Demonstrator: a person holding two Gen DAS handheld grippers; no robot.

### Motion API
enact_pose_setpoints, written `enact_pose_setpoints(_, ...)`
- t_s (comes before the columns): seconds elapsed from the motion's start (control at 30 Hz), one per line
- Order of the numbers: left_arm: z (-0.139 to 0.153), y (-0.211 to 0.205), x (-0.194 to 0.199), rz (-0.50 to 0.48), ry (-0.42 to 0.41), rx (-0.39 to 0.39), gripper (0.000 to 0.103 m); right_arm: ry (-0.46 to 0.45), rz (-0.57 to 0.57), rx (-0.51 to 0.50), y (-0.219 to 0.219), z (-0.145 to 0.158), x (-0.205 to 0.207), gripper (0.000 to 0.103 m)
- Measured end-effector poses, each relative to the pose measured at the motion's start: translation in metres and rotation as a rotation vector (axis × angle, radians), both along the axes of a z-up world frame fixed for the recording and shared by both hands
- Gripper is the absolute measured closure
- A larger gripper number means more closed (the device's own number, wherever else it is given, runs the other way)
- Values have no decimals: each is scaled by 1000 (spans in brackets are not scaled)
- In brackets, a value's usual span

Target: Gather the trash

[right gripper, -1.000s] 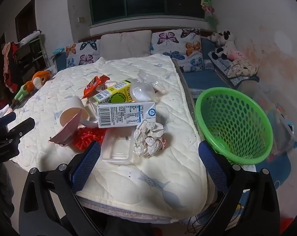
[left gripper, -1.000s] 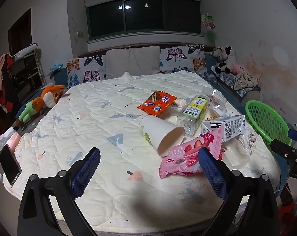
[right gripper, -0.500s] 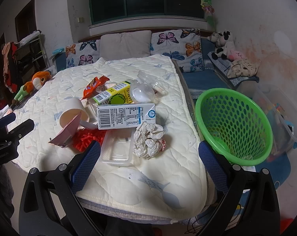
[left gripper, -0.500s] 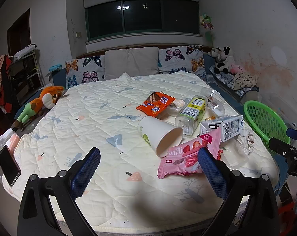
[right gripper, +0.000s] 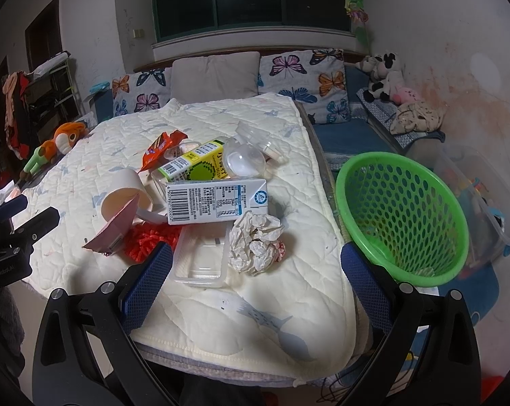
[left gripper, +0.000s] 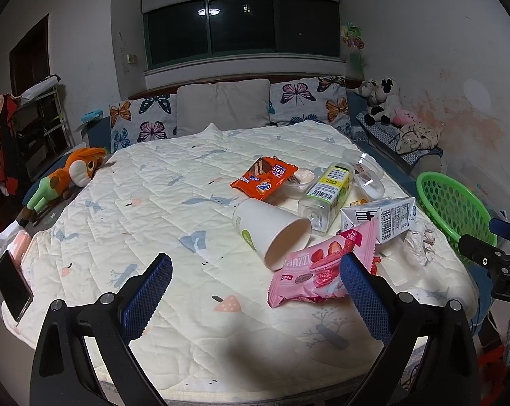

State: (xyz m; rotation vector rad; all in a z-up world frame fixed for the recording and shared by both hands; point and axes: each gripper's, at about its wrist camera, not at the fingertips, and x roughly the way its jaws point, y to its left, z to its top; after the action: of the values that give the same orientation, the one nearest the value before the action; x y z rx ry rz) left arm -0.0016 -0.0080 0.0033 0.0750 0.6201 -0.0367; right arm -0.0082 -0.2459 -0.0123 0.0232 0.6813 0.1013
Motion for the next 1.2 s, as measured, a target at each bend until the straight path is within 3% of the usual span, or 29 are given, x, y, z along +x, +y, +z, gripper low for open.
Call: enact_pose_setpoints(1.2, -17, -1, 10, -2, 28, -9, 7, 26, 20, -10, 8, -7, 20, 4)
